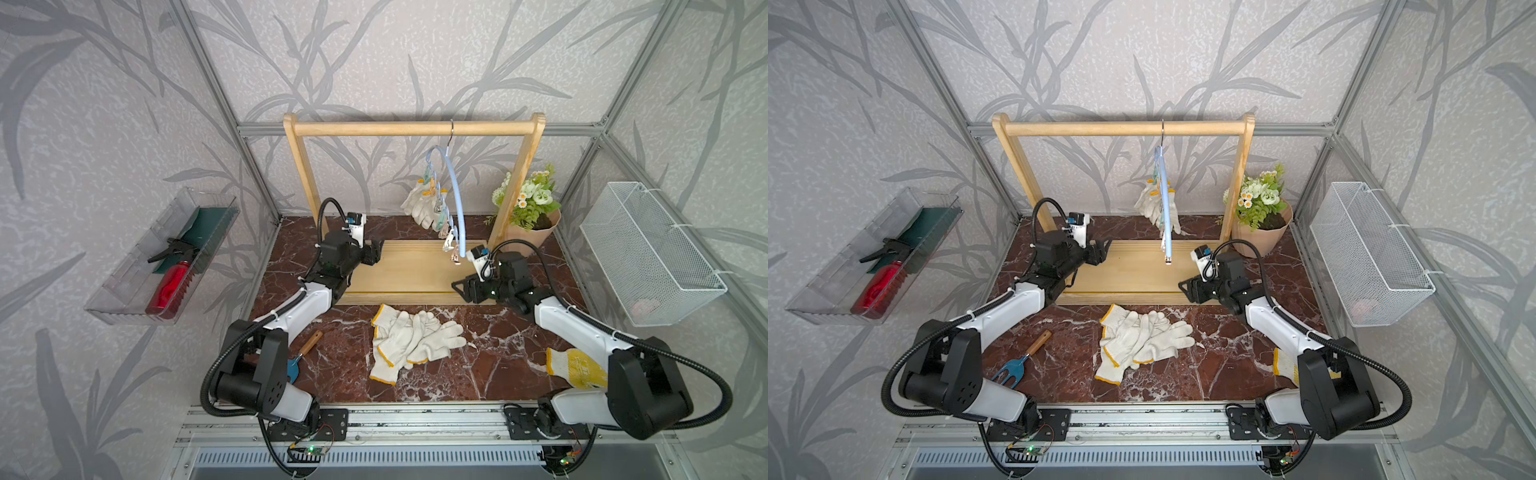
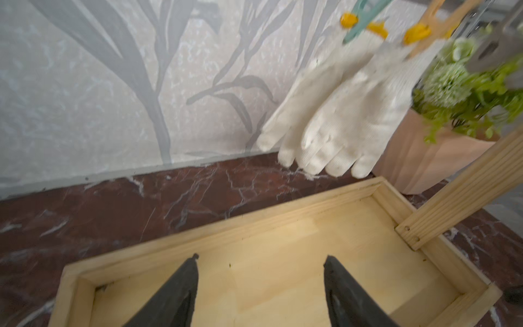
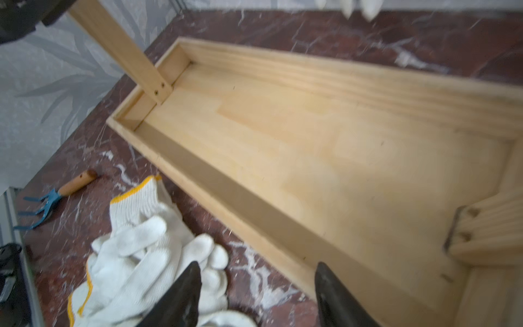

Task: Clip the gloves onto a hanger to dry
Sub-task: Pick up the glove from the center of the board.

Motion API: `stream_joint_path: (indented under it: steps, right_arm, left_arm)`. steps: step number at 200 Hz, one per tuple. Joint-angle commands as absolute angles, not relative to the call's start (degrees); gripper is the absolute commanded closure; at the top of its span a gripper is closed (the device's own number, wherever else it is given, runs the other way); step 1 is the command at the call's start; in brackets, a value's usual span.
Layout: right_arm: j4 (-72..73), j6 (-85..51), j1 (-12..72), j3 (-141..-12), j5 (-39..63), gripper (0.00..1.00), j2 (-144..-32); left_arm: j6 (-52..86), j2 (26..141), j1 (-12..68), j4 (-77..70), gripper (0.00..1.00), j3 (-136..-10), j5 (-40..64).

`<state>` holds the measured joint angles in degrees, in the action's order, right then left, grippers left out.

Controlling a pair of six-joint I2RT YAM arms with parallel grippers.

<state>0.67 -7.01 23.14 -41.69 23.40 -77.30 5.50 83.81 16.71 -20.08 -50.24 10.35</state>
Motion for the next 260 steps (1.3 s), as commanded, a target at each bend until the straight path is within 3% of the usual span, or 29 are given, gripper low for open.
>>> stream_joint_path:
  steps: [1,47,95,146,157,174,189,219,260]
  right_arm:
    - [4.6,-9.9,30.1,-37.8,21.5,0.39,-74.9]
    - [0.8,-9.0,47.0,-34.7,12.3,0.43,-73.3]
    - [-7.8,-5.0,51.7,-35.5,9.1,0.4,-72.4]
    - [-9.9,-4.1,54.5,-39.9,8.8,0.41,-81.1]
    - [-11.6,-4.2,54.6,-41.5,8.6,0.47,-83.6]
    - [-13.1,-4.7,54.6,-42.8,8.4,0.68,-86.0]
    - [-14.1,-5.5,54.1,-43.0,9.1,0.8,-85.7]
    - [-13.7,-8.6,47.7,-41.3,18.4,0.98,-79.5]
    - [-13.5,-13.5,35.5,-40.6,34.5,1.0,-69.1]
  left_arm:
    - [1.9,80.1,19.3,-13.8,0.31,-47.6,1.3]
    - [8.5,71.8,20.4,-9.3,0.31,-40.1,-0.3]
    - [9.2,63.1,20.6,-5.5,0.3,-33.3,0.2]
    - [9.7,59.9,21.0,-4.9,0.31,-31.5,3.8]
    - [8.9,59.4,21.4,-5.4,0.3,-31.2,5.0]
    - [7.8,58.8,22.3,-6.0,0.3,-30.7,5.6]
    - [6.9,58.4,23.1,-5.8,0.31,-30.6,6.1]
    - [3.8,56.7,25.4,-6.0,0.3,-30.1,7.7]
    - [-2.9,52.7,30.1,-9.2,0.32,-27.8,9.7]
